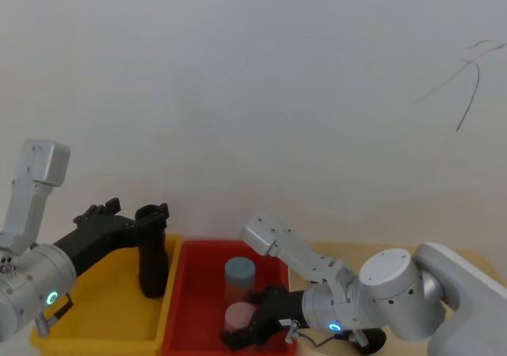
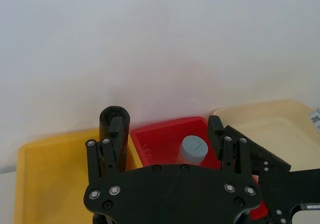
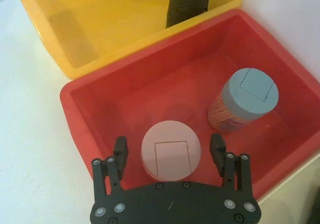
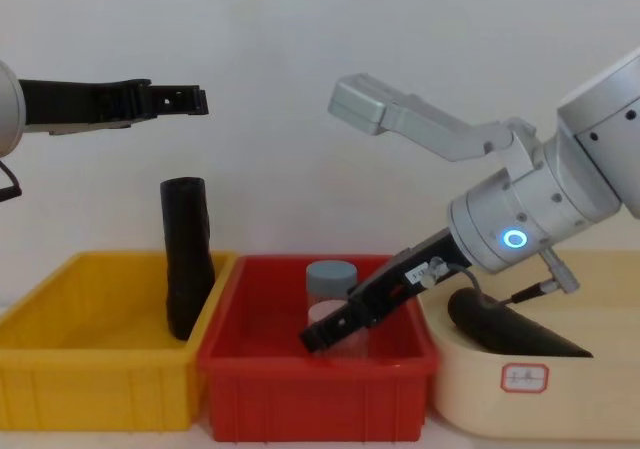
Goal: Pick up the garbage bag with the one hand and transfer it to the other hand.
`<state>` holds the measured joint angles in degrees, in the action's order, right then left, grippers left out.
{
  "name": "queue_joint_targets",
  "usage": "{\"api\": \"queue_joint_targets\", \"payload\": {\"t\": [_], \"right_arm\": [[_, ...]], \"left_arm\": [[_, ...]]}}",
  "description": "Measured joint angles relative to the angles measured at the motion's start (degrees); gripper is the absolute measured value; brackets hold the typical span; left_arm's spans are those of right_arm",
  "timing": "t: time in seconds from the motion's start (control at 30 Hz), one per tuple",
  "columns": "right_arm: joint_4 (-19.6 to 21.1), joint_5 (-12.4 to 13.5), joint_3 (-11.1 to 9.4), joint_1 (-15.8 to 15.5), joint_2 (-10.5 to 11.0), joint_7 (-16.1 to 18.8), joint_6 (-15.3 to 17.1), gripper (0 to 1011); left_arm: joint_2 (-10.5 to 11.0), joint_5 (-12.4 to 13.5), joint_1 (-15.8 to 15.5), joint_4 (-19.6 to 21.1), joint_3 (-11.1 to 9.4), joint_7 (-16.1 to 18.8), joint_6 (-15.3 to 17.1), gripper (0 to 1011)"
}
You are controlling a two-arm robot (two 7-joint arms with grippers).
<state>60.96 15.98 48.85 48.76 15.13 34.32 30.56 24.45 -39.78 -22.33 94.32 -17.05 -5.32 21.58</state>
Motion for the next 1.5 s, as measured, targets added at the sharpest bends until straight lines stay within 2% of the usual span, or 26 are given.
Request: {"api": "queue_joint_targets", "payload": {"t": [0.2,0.33,0.5,0.53,0.7,1.17,1.5], "right_arm": [[-0.5,-0.4,0.2,0.2,-0.2,0.4,-0.1,1001],[-0.6,-0.6,0.2,0.3,-0.2,0.5,-0.1,945],[-0.8,-0.8,0.3,0.4,-0.3,0.6,-0.2,822],[-0.8,-0.8,0.3,0.4,-0.3,0.7,-0.2,766],[-0.9,-0.9,0.3,0.4,-0.4,0.8,-0.2,666],[-0.4,-0.9,-0.4,-0.1,-0.3,0.6,-0.4,666],[4.7,0.6,-3.9,-2.0,1.3,-1.4,-0.5,666]], "left_arm": [[0.0,0.0,0.0,0.0,0.0,0.0,0.0,1001],[0.0,0.0,0.0,0.0,0.0,0.0,0.0,1001],[0.0,0.0,0.0,0.0,0.0,0.0,0.0,1001],[0.0,0.0,0.0,0.0,0.0,0.0,0.0,1001],[0.0,0.0,0.0,0.0,0.0,0.0,0.0,1001],[0.0,0.0,0.0,0.0,0.0,0.0,0.0,1001],[0.0,0.0,0.0,0.0,0.0,0.0,0.0,1001]]}}
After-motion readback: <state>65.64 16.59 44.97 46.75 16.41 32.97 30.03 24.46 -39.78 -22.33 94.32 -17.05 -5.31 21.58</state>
